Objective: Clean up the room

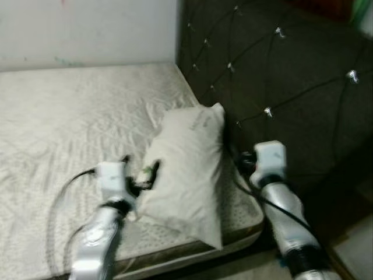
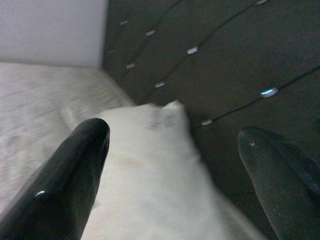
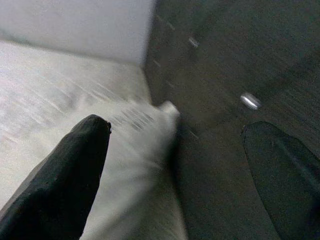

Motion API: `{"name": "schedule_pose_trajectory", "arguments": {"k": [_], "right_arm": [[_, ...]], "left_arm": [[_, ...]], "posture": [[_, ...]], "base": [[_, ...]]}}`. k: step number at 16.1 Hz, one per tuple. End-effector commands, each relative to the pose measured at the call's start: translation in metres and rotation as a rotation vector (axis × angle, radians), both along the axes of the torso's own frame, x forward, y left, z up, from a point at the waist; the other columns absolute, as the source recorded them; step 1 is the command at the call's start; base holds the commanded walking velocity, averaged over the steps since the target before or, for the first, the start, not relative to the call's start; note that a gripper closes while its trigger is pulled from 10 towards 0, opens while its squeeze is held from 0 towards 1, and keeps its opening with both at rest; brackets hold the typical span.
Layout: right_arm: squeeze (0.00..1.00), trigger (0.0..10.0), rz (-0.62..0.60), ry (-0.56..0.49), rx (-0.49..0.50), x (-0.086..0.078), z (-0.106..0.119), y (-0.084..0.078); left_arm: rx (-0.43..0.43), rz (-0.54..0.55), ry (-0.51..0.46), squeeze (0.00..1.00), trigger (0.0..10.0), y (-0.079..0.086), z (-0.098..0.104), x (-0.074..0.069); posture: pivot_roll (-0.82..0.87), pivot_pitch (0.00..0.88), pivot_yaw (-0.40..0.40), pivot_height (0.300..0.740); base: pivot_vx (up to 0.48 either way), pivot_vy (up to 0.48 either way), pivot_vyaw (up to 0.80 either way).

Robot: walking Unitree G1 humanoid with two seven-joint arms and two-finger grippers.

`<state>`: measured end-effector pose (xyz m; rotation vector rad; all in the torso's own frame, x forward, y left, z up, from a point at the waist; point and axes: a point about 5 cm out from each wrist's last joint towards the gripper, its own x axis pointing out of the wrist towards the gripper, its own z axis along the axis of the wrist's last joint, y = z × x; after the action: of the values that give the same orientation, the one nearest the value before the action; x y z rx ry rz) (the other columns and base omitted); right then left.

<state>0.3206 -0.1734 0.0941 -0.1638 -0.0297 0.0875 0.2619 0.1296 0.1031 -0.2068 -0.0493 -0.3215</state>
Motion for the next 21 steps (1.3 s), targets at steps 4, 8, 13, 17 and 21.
{"name": "schedule_pose_trajectory", "arguments": {"k": [4,8,13,17,21], "right_arm": [[0.00,10.0,0.024,-0.037,0.016,0.005,0.010,0.009],[0.00,10.0,0.034,-0.030,0.027,0.001,0.007,0.009],[0.00,10.0,0.020,0.016,0.050,-0.015,-0.004,-0.001],[0.00,10.0,0.003,0.031,0.021,-0.017,-0.007,-0.004],[0.00,10.0,-0.063,0.045,-0.013,-0.018,-0.009,-0.026]], "left_arm": [[0.033,0.035,0.012,0.00,10.0,0.011,-0.002,-0.003],[0.050,0.095,0.015,0.00,10.0,0.023,-0.003,-0.009],[0.075,0.226,0.029,0.00,10.0,0.052,-0.005,-0.027],[0.077,0.248,0.037,0.00,10.0,0.053,-0.005,-0.032],[0.092,0.394,0.040,0.00,10.0,0.074,0.004,-0.047]], "posture": [[-0.03,0.000,-0.037,0.740],[-0.02,0.018,-0.038,0.740],[-0.01,0.047,-0.046,0.740],[-0.01,0.058,-0.049,0.740],[0.00,0.066,-0.050,0.740]], "base": [[0.000,0.000,0.00],[0.000,0.000,0.00],[0.000,0.000,0.00],[0.000,0.000,0.00],[0.000,0.000,0.00]]}}
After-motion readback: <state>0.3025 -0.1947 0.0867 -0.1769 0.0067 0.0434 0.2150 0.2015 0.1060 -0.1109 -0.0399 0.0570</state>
